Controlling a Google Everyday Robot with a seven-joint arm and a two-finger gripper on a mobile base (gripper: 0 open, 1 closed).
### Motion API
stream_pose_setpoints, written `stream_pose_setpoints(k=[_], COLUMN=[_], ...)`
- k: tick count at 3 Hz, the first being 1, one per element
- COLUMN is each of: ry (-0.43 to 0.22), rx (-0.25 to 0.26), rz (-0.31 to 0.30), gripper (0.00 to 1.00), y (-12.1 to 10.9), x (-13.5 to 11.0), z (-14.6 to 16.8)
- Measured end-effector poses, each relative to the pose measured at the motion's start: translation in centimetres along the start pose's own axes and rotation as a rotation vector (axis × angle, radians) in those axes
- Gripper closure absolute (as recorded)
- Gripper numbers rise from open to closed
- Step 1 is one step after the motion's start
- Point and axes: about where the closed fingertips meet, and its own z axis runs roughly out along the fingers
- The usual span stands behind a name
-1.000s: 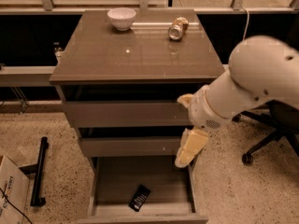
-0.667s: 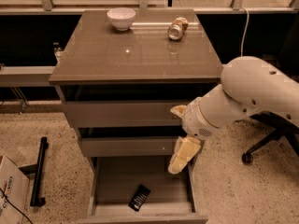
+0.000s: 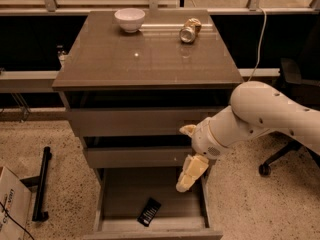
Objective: Pick rxbar blueberry from bottom drawer and place on counter
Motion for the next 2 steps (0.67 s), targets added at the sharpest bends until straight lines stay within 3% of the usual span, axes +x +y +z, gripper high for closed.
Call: stream_pose_setpoints(k=[1,2], ry=[0.042,0.017], rx=[0.016,0.037], rz=[0.017,0.036], gripper=[0.00,0.00], y=[-0.3,-0.8], x=[0.5,2.2], z=[1.1,3.7])
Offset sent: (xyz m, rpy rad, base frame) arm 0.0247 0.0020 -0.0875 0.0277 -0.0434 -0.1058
